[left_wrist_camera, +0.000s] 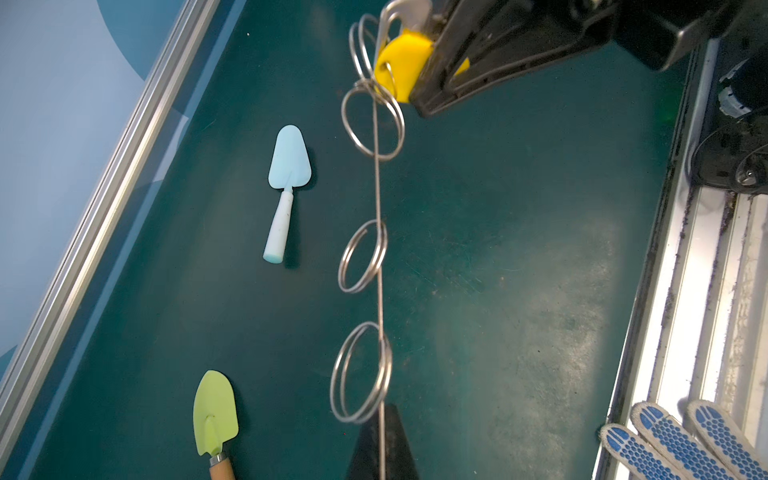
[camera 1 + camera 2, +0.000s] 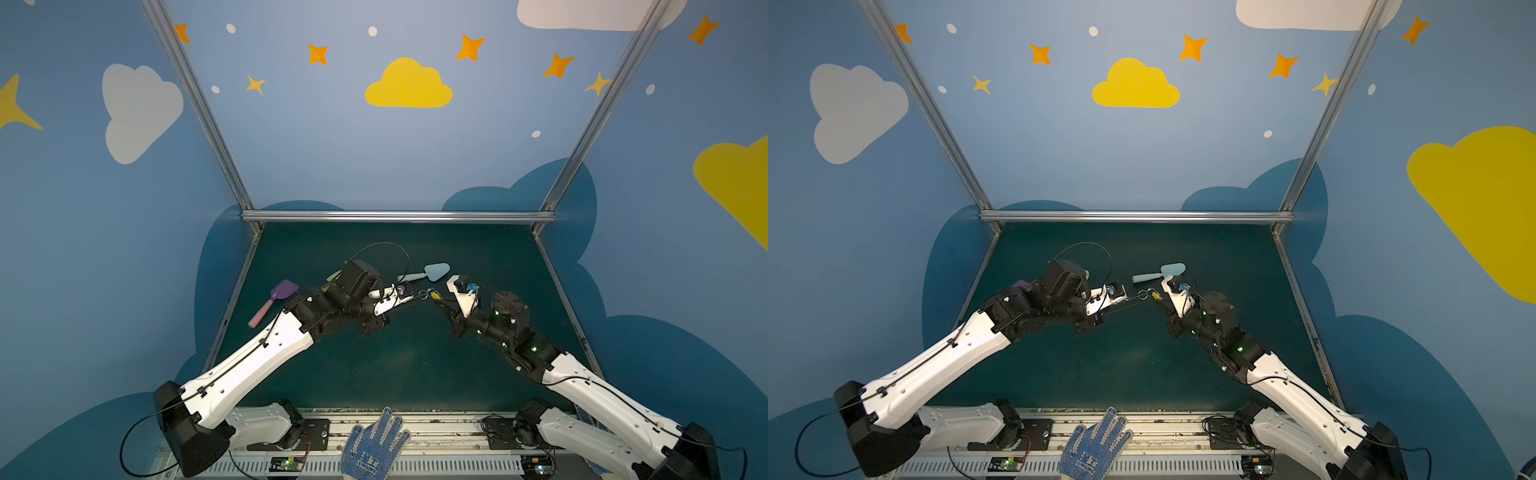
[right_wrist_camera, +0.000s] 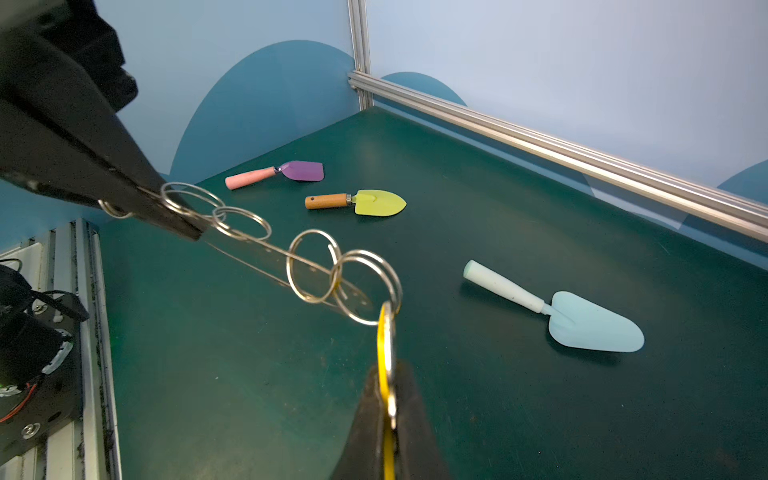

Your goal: Put the keys on the keyring

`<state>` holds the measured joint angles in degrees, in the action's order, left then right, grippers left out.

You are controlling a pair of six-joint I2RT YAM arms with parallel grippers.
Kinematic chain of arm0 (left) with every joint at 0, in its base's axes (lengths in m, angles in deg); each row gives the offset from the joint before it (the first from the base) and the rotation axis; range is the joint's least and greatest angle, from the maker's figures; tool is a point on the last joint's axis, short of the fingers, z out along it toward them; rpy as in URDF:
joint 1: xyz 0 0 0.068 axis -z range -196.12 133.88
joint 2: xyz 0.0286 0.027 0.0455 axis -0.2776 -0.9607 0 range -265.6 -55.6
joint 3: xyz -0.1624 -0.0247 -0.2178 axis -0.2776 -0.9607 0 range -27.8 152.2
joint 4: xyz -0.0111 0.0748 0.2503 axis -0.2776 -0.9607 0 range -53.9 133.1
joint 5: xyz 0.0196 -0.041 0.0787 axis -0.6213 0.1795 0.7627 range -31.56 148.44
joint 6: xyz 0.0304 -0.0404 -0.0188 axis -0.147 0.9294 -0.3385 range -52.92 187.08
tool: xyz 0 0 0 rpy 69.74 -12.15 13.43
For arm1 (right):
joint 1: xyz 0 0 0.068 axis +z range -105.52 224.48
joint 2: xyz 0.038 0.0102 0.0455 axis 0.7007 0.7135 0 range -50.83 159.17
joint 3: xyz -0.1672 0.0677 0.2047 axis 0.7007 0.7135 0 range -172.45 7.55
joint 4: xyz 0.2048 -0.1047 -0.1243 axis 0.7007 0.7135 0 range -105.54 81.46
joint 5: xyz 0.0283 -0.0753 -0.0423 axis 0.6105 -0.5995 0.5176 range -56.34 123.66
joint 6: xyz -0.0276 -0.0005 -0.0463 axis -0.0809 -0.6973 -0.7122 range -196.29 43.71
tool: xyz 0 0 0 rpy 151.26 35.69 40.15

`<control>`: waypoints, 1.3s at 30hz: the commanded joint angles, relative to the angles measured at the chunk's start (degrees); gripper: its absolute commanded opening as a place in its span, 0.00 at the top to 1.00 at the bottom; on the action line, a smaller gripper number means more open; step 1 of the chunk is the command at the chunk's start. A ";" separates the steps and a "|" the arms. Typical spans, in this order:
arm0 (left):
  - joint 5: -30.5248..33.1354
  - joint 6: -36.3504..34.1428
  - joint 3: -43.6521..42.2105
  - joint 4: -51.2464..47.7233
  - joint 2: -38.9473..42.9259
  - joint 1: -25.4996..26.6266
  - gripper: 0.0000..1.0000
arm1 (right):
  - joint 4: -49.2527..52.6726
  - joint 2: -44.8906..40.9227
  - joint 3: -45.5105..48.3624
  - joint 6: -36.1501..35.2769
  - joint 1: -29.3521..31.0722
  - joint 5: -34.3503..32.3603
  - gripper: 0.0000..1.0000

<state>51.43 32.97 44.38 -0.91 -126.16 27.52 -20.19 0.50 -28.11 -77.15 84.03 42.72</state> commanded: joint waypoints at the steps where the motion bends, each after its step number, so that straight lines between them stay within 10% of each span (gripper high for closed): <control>1: 0.49 -1.31 1.92 -5.06 -0.78 -0.33 0.96 | -0.13 -2.71 2.22 0.11 -0.23 -2.39 1.00; 26: -12.43 -3.89 1.76 -6.32 -1.13 2.65 0.96 | -1.21 3.00 -2.62 -7.61 2.71 3.56 1.00; 39: -17.74 -1.87 -1.14 -3.80 4.30 -1.35 0.96 | 0.69 3.19 -0.53 -6.57 2.68 -7.17 1.00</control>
<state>40.44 31.92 42.79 -4.43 -123.84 26.23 -20.69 3.54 -29.05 -84.39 87.31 42.50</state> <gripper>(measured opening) 0.047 0.066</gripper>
